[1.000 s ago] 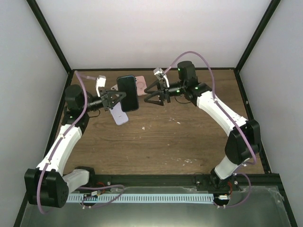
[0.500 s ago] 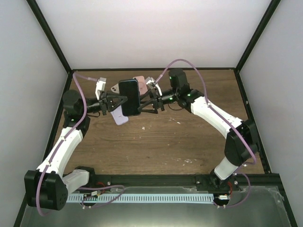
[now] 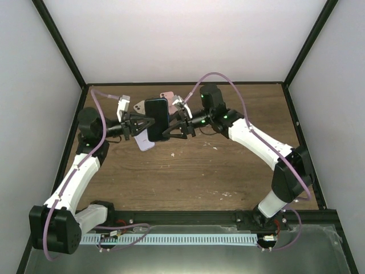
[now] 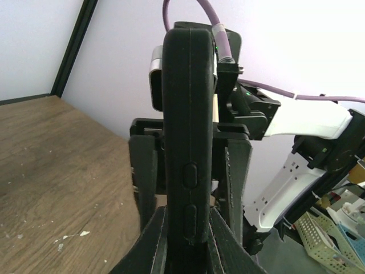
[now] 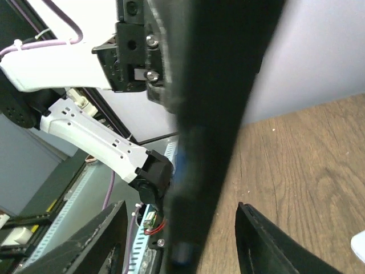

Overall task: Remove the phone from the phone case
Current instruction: Adjust the phone, then remove the phone case from the phone.

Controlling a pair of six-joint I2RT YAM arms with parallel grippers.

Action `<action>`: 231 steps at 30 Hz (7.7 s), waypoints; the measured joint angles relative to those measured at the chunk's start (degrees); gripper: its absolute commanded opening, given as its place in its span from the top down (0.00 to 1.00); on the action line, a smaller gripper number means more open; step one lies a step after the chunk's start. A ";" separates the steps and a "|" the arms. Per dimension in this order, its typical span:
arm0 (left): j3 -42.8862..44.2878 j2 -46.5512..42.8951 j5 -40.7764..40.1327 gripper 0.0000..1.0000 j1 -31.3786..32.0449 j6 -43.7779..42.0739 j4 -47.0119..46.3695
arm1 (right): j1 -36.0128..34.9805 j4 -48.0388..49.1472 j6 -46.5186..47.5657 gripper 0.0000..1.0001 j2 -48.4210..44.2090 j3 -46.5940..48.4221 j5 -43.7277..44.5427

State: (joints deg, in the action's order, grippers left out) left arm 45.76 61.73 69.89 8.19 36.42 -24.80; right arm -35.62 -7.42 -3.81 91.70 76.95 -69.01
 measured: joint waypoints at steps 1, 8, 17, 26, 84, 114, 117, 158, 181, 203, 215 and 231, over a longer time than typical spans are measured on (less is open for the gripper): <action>0.00 0.02 -0.24 1.00 0.00 -0.31 0.48 | -0.33 0.31 -0.20 0.59 0.00 0.00 0.04; 0.02 0.02 -1.09 0.93 0.04 -0.61 1.01 | -0.92 2.40 -2.60 0.95 0.02 -0.50 0.57; 10.32 1.55 0.74 0.45 0.00 -13.99 21.88 | -0.90 -2.73 1.75 0.99 -0.02 -1.40 2.10; 11.56 2.16 2.75 0.58 0.00 -20.90 32.46 | -0.92 -9.81 8.76 0.99 -0.66 -2.78 2.43; 15.76 6.69 3.23 0.83 6.03 -38.32 54.55 | -2.73 -28.46 23.74 0.99 -0.42 -1.36 2.12; 4.72 3.61 7.98 1.00 -4.35 3.08 9.49 | 1.31 -11.54 7.76 0.10 -7.50 -5.16 7.80; 3.89 3.61 8.00 1.00 -4.39 6.93 4.59 | 1.31 -10.34 6.14 0.15 -7.89 -6.29 7.43; -1.16 3.89 7.02 1.00 -4.83 23.02 -18.05 | 3.48 -2.95 -0.33 0.40 -6.69 -9.51 6.97; -1.75 5.35 4.83 1.00 -3.87 25.42 -22.51 | 6.21 1.97 1.42 0.42 -3.08 -9.38 1.01; -1.68 4.26 9.66 1.00 -2.62 28.11 -21.88 | 9.40 1.33 2.67 0.38 -4.37 -12.33 2.64; -1.68 4.52 8.79 1.00 -2.84 26.88 -20.46 | 2.82 -1.99 2.54 0.47 -8.59 -12.28 -4.02; -1.68 4.59 8.87 1.00 -2.73 28.41 -23.04 | 2.54 -1.90 1.77 0.65 -7.52 -12.20 -3.67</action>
State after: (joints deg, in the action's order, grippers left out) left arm 44.07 66.32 78.76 5.45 64.84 -47.83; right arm -33.08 -9.32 -2.04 84.18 64.75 -72.69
